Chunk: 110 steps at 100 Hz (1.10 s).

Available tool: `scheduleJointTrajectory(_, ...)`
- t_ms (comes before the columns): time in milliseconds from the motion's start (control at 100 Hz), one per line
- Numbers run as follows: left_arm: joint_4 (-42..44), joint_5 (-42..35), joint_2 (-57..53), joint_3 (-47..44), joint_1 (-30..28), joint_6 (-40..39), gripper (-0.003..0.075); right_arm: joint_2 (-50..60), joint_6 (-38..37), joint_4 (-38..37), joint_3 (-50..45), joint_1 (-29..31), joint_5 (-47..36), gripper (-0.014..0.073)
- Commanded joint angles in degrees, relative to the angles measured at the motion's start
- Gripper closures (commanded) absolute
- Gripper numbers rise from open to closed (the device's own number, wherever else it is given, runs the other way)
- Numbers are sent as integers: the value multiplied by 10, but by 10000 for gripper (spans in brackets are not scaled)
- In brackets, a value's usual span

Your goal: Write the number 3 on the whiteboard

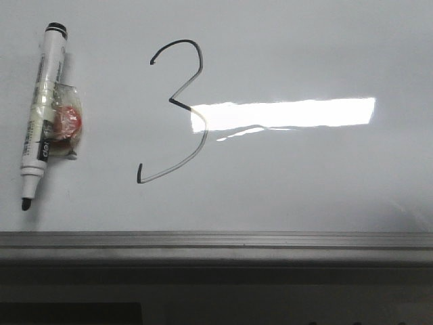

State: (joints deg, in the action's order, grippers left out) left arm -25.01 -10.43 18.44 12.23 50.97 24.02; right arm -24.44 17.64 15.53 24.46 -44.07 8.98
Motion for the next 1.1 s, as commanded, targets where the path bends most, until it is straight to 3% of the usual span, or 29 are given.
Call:
scheduleJointTrajectory(0, 10, 6, -18, 16, 3, 18, 741, 56, 7, -4, -46, 3, -63, 646)
scheduleJointTrajectory(270, 10, 7, -35, 16, 3, 37, 741, 165, 7, -4, -139, 3, -64, 647)
scheduleJointTrajectory(969, 7, 6, -35, 16, 3, 36, 741, 167, 7, -4, -146, 3, -64, 647)
scheduleJointTrajectory(1089, 25, 6, -35, 16, -22, 28, 741, 167, 7, -4, -146, 3, -64, 647)
